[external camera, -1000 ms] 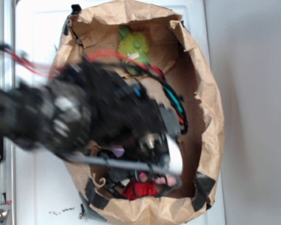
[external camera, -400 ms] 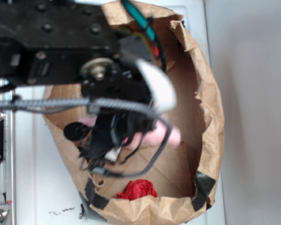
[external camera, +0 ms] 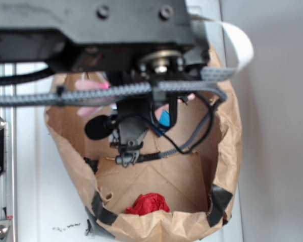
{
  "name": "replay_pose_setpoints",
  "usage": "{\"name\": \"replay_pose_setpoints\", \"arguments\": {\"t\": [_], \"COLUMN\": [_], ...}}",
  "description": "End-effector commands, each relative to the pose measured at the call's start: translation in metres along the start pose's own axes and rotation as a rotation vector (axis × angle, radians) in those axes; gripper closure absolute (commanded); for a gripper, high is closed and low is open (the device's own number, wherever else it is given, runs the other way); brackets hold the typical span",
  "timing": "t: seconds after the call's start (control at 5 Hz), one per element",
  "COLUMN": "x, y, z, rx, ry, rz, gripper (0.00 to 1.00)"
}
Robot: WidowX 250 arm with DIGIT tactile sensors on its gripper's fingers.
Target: Grab the pink bunny.
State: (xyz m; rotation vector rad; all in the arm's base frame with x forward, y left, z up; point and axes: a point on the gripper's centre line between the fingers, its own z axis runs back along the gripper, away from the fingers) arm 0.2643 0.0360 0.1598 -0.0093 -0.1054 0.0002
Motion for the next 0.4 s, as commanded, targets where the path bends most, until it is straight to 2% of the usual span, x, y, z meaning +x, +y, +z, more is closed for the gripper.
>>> {"name": "replay_pose_setpoints", "arguments": {"t": [0.0, 0.2], "x": [0.0048, 0.0081], "y": [-0.0046, -0.0062], "z": [0.0210, 0.0161], "rx": [-0.019, -0.007], "ry": [-0.145, -0.146], "rz": [0.079, 0.093], "gripper": [1.00, 1.00]}}
